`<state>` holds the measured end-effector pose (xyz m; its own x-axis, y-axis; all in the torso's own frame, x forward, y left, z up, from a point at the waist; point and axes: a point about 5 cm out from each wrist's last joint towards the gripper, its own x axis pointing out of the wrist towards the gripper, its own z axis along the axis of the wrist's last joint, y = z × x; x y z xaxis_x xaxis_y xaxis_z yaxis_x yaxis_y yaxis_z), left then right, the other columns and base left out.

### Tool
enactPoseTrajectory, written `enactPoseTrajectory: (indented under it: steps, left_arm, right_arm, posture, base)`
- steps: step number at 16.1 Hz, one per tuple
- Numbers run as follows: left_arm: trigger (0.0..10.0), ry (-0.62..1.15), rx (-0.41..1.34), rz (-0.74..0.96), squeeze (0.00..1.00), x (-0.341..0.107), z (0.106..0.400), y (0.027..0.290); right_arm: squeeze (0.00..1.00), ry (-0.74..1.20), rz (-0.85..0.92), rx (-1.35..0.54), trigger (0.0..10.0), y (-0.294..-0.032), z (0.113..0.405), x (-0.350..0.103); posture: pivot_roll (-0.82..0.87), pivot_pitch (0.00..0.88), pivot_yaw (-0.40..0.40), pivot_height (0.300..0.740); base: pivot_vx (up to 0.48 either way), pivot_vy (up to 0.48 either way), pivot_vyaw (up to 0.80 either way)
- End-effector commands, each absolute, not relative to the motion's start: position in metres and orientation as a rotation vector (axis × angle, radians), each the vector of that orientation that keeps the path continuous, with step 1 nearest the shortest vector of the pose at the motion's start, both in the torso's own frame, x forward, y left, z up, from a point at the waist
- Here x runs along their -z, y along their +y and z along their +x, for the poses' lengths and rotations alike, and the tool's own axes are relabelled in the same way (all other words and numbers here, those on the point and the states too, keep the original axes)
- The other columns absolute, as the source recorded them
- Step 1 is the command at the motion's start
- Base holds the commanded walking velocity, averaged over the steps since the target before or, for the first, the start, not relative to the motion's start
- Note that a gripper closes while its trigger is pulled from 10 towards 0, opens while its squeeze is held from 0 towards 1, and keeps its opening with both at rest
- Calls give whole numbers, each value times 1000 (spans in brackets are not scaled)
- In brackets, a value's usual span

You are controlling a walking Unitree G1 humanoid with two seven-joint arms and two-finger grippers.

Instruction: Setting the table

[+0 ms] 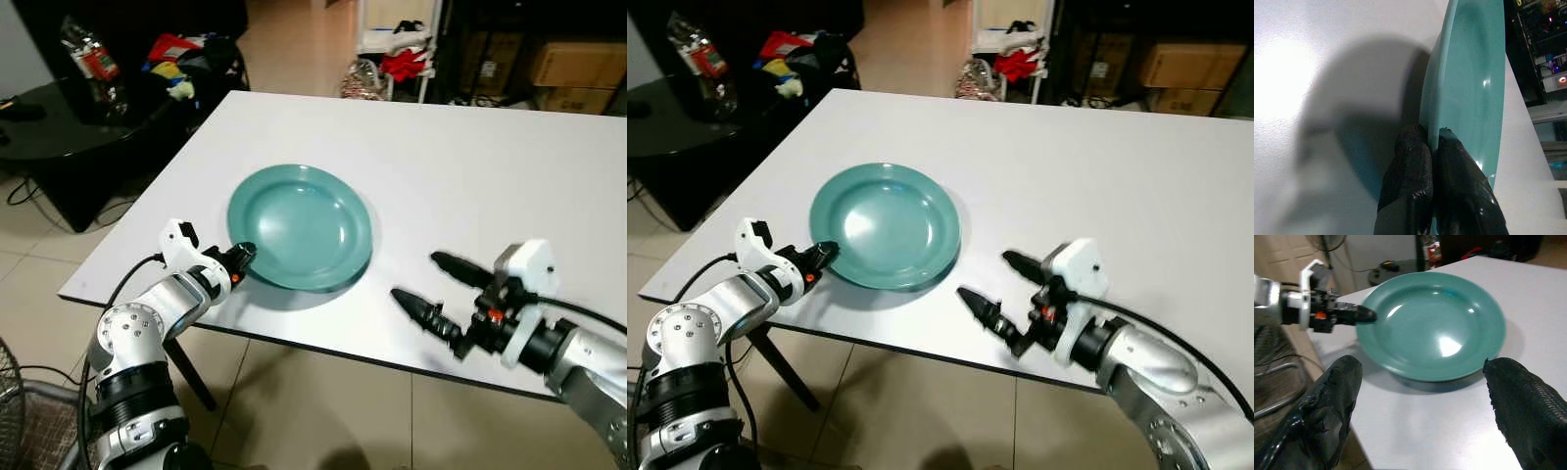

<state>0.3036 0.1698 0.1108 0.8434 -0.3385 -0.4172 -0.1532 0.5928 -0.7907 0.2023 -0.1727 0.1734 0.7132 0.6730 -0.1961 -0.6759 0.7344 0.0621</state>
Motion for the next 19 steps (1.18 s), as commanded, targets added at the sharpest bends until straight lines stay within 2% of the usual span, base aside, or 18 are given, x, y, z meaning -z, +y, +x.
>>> enactPoseTrajectory:
  steps: [1, 5, 13, 18, 19]
  left_arm:
    - [10000, 628, 56, -936, 0, -103, 302, 175]
    - [10000, 728, 119, -1029, 0, -98, 298, 165]
    - [10000, 846, 216, -961, 0, -89, 301, 135]
    - [10000, 861, 220, -940, 0, -85, 308, 131]
    - [10000, 862, 228, -944, 176, -85, 308, 131]
  right_arm:
    - [0, 214, -28, -785, 10000, -169, 198, -176]
    - [0, 237, -37, -808, 10000, -170, 193, -175]
    - [0, 284, -82, -797, 10000, -175, 186, -170]
    - [0, 302, -120, -751, 10000, -185, 184, -168]
    - [0, 302, -120, -752, 10000, -185, 184, -169]
  posture:
    - [-116, 0, 91, 740]
    - [-112, 0, 91, 740]
    - [-142, 0, 107, 740]
    - [-162, 0, 117, 740]
    - [-162, 0, 115, 740]
  base:
    - [0, 0, 0]
    - [0, 0, 0]
    - [0, 0, 0]
    - [0, 0, 0]
    - [0, 0, 0]
